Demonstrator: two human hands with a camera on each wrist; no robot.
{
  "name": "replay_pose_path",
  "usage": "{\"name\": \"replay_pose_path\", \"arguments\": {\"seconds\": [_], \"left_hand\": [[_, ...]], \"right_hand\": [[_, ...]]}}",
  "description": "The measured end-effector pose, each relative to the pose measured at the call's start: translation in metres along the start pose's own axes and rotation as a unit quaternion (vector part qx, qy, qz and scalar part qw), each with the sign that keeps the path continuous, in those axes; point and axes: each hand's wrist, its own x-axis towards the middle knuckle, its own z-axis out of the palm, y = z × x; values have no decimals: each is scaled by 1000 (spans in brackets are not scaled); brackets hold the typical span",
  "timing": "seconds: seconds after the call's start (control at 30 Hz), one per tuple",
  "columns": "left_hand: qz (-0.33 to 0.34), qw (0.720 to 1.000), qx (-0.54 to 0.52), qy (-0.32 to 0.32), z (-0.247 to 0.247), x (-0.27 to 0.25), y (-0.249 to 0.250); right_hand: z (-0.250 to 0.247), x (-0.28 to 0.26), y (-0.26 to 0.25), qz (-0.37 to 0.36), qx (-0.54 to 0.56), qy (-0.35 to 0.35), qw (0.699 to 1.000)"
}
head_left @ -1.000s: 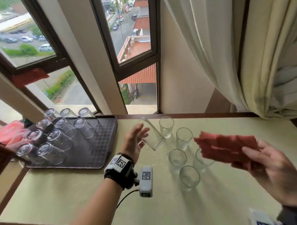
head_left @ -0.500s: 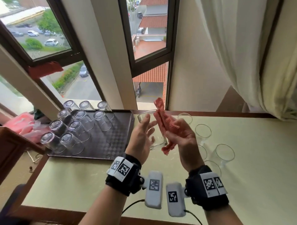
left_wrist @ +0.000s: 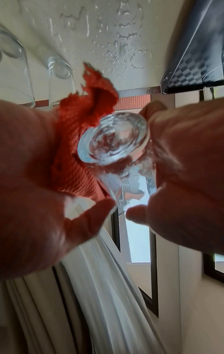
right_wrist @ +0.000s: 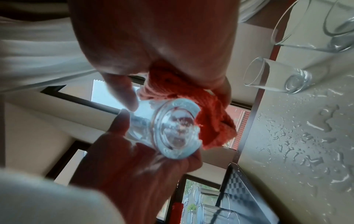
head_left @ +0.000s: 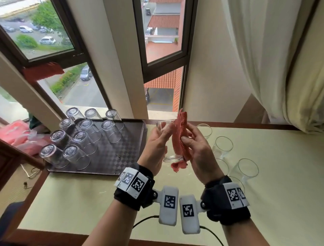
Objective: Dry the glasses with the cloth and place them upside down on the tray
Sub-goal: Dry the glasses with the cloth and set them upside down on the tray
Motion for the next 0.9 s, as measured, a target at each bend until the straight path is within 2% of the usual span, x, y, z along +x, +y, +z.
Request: {"name": "replay_pose_path", "arguments": {"seconds": [0.1, 0.27, 0.47, 0.57, 0.77, 0.83, 0.9], "left_hand": [[-2, 1000, -14, 7, 0, 4, 0], [-34, 999, 11, -8, -1, 6, 2], [-58, 998, 6, -29, -10, 2, -2], [-48, 997, 20, -50, -14, 1, -1], [-40, 999, 21, -28, -28, 8, 4], [-52, 997, 11, -52, -26, 8, 6], [-50, 998, -2, -49, -24, 9, 3]], "right_hand": [[5, -1, -1, 8, -55, -60, 997], [-1, 2, 8, -2, -92, -90, 992], [-1, 7, 16, 46, -6, -111, 993], [-2, 10, 16, 54, 38, -105, 992], [-2, 14, 16, -2, -81, -49, 995], [0, 13, 16, -6, -89, -53, 995], [4, 12, 17, 2, -75, -64, 995]]}}
